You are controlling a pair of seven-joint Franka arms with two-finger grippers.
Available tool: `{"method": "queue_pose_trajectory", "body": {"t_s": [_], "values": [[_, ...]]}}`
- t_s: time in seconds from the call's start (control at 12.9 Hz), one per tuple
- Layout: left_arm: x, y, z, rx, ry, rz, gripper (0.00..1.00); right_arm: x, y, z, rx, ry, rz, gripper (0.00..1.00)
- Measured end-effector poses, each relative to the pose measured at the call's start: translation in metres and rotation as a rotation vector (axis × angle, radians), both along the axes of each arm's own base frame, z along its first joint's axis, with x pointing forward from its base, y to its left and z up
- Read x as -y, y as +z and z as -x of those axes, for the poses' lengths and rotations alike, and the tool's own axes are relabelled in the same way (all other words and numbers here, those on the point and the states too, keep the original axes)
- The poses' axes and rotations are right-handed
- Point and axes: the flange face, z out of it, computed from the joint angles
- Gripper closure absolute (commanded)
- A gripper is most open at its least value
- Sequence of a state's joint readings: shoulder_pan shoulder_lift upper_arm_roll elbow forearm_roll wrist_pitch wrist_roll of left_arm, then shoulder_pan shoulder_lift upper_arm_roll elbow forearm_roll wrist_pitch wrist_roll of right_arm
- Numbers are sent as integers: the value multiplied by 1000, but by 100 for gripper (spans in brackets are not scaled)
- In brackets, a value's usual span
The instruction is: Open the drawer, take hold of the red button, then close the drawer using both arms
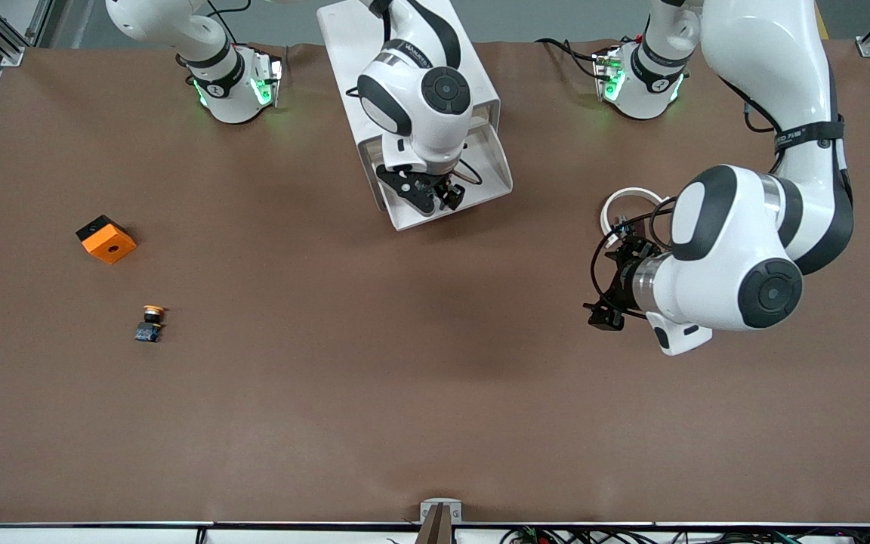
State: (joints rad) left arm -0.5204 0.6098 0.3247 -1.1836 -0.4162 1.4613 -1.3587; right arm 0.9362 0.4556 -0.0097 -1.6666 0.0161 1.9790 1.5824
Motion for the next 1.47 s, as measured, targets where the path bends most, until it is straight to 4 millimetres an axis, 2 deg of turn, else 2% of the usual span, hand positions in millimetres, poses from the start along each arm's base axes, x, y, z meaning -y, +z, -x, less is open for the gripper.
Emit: {"method": "queue_pose_trajectory", "body": {"t_s": [0.31, 0.54, 0.77, 0.85, 0.93, 1.08, 1.16, 1.47], "values": [[2, 6, 2, 10, -8, 0, 0, -1, -1, 1, -1, 2, 1, 22], [1, 11, 1, 35, -51, 14, 0, -1, -1, 1, -1, 2, 1, 36], [-4, 25, -1, 91, -159, 32, 0, -1, 0, 1, 1, 2, -3, 49], [-7, 29, -1, 102, -174, 26, 0, -2, 0, 1, 2, 2, -4, 56], [-10, 34, 0, 113, -183, 14, 0, -2, 0, 1, 3, 3, -5, 67], [-15, 43, 1, 132, -202, -20, 0, -2, 1, 0, 4, 7, -7, 96], [-16, 46, 1, 140, -217, -28, 0, -2, 1, 0, 4, 8, -8, 100], [-16, 51, 0, 177, -342, -4, 0, -5, 11, -6, 11, -4, -34, 100]]}}
